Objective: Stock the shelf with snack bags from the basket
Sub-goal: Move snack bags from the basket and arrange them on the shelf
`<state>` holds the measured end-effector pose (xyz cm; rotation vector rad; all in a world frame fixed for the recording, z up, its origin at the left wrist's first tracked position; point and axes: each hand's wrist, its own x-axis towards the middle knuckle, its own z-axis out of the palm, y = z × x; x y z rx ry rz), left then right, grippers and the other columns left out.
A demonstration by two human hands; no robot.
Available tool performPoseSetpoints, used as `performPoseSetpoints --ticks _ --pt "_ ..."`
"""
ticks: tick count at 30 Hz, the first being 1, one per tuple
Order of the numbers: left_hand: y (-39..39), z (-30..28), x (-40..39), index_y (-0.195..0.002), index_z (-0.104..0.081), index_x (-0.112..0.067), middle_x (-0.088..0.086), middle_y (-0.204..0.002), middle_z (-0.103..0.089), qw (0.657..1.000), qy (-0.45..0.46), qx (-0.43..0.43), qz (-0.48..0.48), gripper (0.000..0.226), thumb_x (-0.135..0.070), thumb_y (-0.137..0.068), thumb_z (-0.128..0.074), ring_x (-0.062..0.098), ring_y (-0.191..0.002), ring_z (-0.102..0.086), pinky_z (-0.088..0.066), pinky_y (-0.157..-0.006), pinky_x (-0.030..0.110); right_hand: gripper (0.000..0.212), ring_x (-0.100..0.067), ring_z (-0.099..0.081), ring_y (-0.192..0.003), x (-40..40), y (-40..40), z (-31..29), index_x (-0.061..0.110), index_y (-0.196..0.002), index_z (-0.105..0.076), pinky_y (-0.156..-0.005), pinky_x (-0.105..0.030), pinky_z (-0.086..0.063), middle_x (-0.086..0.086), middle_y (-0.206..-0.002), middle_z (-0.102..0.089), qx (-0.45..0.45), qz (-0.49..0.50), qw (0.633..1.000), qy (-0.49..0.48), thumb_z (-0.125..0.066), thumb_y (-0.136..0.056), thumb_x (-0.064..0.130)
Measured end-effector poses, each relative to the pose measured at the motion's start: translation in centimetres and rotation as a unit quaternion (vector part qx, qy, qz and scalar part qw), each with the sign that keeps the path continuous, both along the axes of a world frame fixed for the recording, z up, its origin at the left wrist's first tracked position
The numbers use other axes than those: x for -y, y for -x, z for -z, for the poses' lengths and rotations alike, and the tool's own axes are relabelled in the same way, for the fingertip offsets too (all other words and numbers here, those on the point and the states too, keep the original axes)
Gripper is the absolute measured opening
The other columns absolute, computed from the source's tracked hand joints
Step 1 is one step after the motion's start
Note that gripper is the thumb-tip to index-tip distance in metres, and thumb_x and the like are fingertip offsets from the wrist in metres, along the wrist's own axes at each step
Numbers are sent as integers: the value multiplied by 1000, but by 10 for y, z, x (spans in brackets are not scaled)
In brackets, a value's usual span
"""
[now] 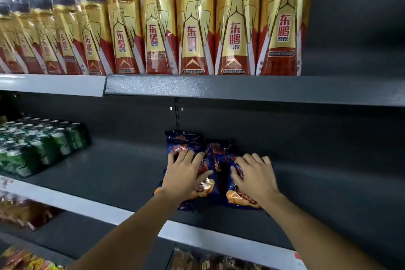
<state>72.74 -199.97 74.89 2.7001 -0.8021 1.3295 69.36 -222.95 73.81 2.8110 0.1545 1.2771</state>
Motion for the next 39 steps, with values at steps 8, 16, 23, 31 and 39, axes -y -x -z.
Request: performPoseSetpoints --ticks 8,16,23,31,39 --pt "-12 4 -3 -119 -61 -18 -1 -98 -64 1000 3 -1 23 58 -65 -92 -40 23 -92 -61 -46 -85 46 28 -22 -56 -77 -21 -34 9 20 -84 -69 -72 -39 -39 3 -81 -63 35 -9 999 1 -51 -91 40" --pt "-12 7 12 -120 -62 -17 1 -99 -63 1000 -2 1 19 56 -62 -92 -44 24 -93 -60 -45 -86 48 41 -25 -58 -89 -27 -37 1 21 -97 -66 -77 -41 -40 0 -93 -65 -43 13 999 9 -36 -91 48" --pt "-3 9 20 -118 -63 -14 3 -99 -63 998 -19 45 42 56 -61 -94 -43 26 -91 -59 -44 -89 47 55 -22 -47 -121 -15 -14 -6 22 -134 -53 -112 -48 -25 2 -131 -54 -96 -47 992 -74 -16 -102 47" --pt "3 14 26 -117 -64 -14 3 -98 -63 998 -24 42 43 58 -62 -92 -43 26 -90 -59 -42 -88 47 81 -18 -29 -138 26 23 -1 19 -149 -30 -121 -47 -11 3 -146 -36 -105 -75 983 -133 -42 -86 68" --pt "23 9 34 -120 -62 -14 3 -101 -63 998 8 40 50 56 -60 -93 -46 26 -95 -59 -41 -92 47 76 -14 -24 -142 50 43 5 26 -155 -17 -116 -35 -26 4 -154 -32 -215 -75 898 -377 -44 -93 62"
